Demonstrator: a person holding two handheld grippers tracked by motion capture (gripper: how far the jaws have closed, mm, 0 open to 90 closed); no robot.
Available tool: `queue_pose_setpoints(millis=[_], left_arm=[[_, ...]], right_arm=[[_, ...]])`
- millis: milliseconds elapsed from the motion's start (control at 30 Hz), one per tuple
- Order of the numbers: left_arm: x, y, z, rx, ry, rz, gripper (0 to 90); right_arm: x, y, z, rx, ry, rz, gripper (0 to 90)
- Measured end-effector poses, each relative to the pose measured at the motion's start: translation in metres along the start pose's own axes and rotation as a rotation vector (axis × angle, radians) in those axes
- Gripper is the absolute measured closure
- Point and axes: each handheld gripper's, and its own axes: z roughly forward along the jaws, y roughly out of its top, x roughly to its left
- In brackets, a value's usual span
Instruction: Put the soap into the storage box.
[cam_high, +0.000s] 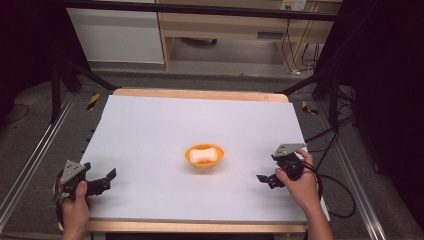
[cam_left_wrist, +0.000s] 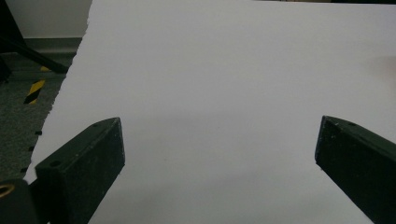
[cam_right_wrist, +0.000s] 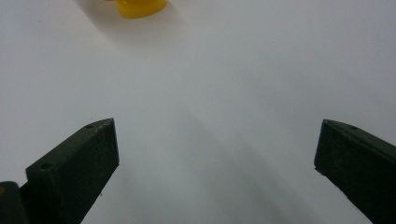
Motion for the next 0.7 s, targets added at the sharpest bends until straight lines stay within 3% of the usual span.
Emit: queue_pose_setpoints(millis=[333, 700], left_arm=[[0.0, 0.0, 0.0, -0.002, 0.001, 0.005, 0.9], [0.0, 0.0, 0.0, -0.004, -0.005, -0.001, 1.0]], right_arm=[[-0.006, -0.026, -0.013, -0.037, -0.011, 0.054, 0.5], [-0.013, -0.068, -0.029, -0.112, -0.028, 0.16, 0.5]])
